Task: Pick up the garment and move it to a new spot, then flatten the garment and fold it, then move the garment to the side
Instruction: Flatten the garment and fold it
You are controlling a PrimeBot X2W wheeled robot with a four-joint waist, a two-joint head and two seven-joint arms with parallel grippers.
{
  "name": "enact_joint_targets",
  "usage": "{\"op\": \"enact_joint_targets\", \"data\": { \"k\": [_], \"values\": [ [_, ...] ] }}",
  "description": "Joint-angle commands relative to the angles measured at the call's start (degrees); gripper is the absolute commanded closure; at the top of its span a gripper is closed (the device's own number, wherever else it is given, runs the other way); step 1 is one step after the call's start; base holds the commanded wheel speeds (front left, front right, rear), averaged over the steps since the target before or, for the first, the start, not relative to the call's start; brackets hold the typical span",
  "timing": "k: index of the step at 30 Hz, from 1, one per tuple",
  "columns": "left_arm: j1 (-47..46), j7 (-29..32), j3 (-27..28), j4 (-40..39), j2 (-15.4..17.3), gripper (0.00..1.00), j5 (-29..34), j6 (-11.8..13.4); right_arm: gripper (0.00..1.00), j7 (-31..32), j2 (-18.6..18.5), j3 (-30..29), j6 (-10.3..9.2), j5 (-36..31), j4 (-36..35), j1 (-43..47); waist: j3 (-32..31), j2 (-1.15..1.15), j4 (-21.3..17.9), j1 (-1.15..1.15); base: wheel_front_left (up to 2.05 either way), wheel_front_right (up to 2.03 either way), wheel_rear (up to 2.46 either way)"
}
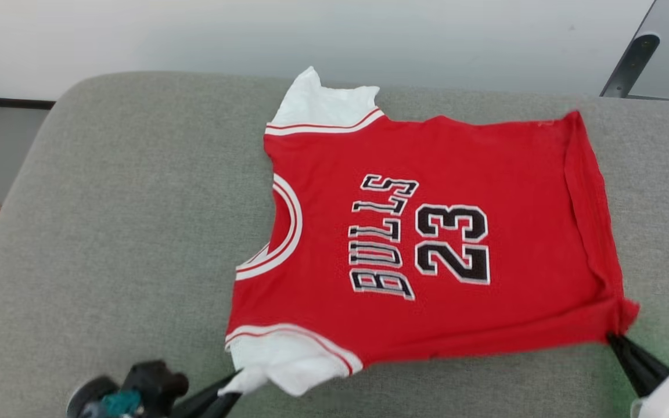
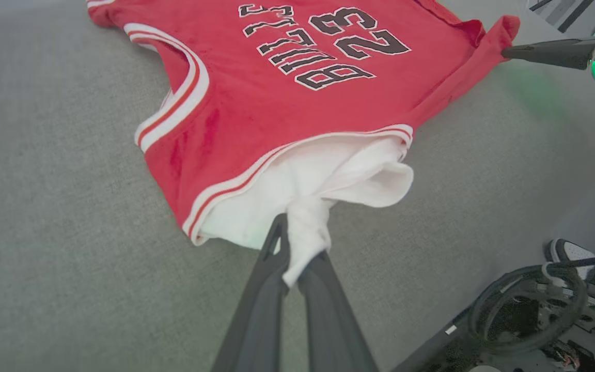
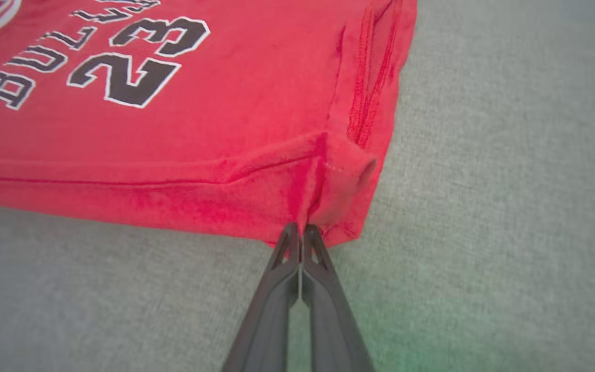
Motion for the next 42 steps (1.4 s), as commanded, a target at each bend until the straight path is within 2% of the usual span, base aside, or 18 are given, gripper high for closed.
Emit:
{"op": "enact_joint_targets", "data": {
  "k": [1, 6, 10, 13, 17, 22, 23, 27, 35, 38, 42],
  "values": [
    [2.16, -0.52, 0.49, -0.78, 0.61, 1.0, -1.36, 1.25, 1.0, 0.61, 0.49, -2.22, -0.08, -0.97, -1.43, 2.26, 0.29, 0.0, -0.28, 0.0, 0.0, 0.0, 0.0],
    [8.03, -1.41, 3.2, -5.07, 2.74, 1.0, -5.17, 5.22, 1.0, 3.9, 4.56, -7.8, -0.08, -3.7, -9.25, 10.7, 1.52, 0.0, -0.96, 0.0, 0.0, 0.0, 0.0],
    [10.26, -1.55, 5.34, -8.08, 4.98, 1.0, -5.17, 7.17, 1.0, 6.35, 7.34, -11.21, -0.08, -5.53, -14.4, 14.05, 2.54, 0.0, -1.27, 0.0, 0.0, 0.0, 0.0],
    [8.79, -1.25, 6.25, -9.83, 7.19, 1.0, -3.91, 7.61, 1.0, 9.0, 8.23, -12.66, -0.08, -6.16, -17.34, 13.56, 3.05, 0.0, -1.51, 0.0, 0.0, 0.0, 0.0],
    [4.42, 2.65, 7.46, -11.41, 10.41, 1.0, -1.46, 6.51, 1.0, 13.47, 8.59, -14.21, -0.08, -5.76, -20.04, 10.69, 3.78, 0.0, -1.83, 0.0, 0.0, 0.0, 0.0],
    [-4.33, 10.09, 9.56, -11.42, 11.95, 1.0, 2.19, 2.59, 1.0, 20.18, 7.17, -15.04, -0.08, -6.48, -22.5, 5.07, 5.45, 0.0, -1.81, 0.0, 0.0, 0.0, 0.0],
    [-4.33, 10.09, 9.56, -11.42, 11.95, 1.0, 2.19, 2.59, 1.0, 20.18, 7.17, -15.04, -0.08, -6.48, -22.5, 5.07, 5.45, 0.0, -1.81, 0.0, 0.0, 0.0, 0.0],
    [-11.78, 15.77, 10.78, -8.53, 9.87, 1.0, 4.57, -2.44, 1.0, 25.03, 6.31, -14.78, -0.08, -7.19, -22.71, -0.39, 7.25, 0.0, -1.72, 0.0, 0.0, 0.0, 0.0],
    [-24.22, 22.28, 10.31, 5.42, 0.09, 1.0, 6.62, -14.36, 1.0, 31.77, 5.31, -13.3, -0.08, -7.97, -18.52, -9.11, 11.16, 0.0, -1.03, 0.0, 0.0, 0.0, 0.0],
    [-28.17, 24.17, 8.67, 10.92, -3.42, 1.0, 6.73, -16.41, 1.0, 33.81, 5.1, -12.46, -0.08, -7.7, -17.0, -11.53, 12.49, 0.0, -0.82, 0.0, 0.0, 0.0, 0.0],
    [-31.77, 26.19, 5.15, 16.15, -7.45, 1.0, 3.65, -17.08, 1.0, 35.86, 5.13, -11.46, -0.08, -7.51, -15.69, -13.92, 13.92, 0.0, -0.72, 0.0, 0.0, 0.0, 0.0]
  ]
}}
